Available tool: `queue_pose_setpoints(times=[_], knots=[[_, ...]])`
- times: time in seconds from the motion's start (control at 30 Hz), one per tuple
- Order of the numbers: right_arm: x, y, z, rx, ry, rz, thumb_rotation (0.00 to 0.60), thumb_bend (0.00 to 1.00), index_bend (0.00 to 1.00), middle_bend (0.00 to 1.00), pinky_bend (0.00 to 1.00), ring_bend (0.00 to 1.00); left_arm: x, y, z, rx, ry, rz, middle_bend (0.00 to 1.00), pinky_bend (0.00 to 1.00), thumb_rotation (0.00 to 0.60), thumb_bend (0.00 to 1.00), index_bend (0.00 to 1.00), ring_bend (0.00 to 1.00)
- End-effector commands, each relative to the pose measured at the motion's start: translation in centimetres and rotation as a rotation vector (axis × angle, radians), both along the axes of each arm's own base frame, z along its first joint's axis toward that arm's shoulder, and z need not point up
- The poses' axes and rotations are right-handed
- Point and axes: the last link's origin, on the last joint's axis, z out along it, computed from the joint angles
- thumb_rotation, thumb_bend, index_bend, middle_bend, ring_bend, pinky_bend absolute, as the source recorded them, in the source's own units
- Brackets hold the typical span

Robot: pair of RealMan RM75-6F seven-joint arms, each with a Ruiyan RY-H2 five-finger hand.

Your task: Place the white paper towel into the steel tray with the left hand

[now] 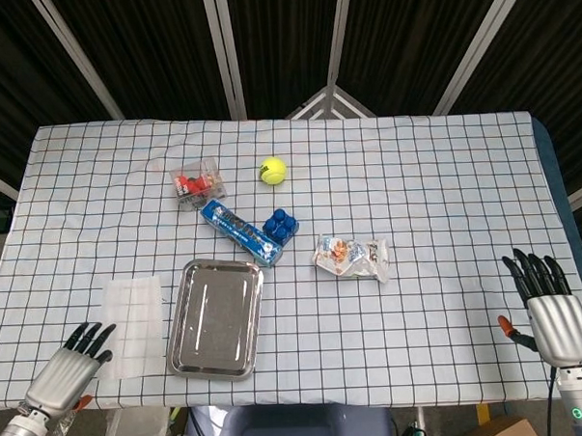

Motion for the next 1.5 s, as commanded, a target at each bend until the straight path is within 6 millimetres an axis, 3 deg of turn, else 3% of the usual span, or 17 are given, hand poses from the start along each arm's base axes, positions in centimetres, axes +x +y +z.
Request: queue_pose_setpoints(times=[0.03, 0.67, 1.17, 1.5], knots=[[0.0, 0.0, 0.0, 0.0, -0.002, 0.001, 0.6, 0.31, 0.0, 0.0, 0.0, 0.0, 0.1, 0.4, -0.2, -0.007, 0.023, -0.004, 0.0, 0.0, 0.6, 0.16, 0.36, 0.0], [0.0, 0.0, 0.0, 0.0, -0.008, -0.002, 0.6, 0.31, 0.0, 0.0, 0.0, 0.0, 0.8, 2.9, -2.8, -0.009, 0.039, -0.038, 0.0, 0.0, 0.6, 0.21, 0.4, 0.0], [0.0, 0.1, 0.0, 0.003, -0.011, -0.001, 0.6, 0.31, 0.0, 0.0, 0.0, 0.0, 1.3, 3.2, -3.7, -0.001, -0.007, -0.057, 0.0, 0.0, 0.6, 0.46, 0.5, 0.0], [0.0, 0.1, 0.0, 0.006, -0.014, -0.003, 0.6, 0.31, 0.0, 0.0, 0.0, 0.0, 1.5, 3.4, -3.4, 0.026, -0.036, -0.056, 0.0, 0.0, 0.6, 0.49, 0.55, 0.0]])
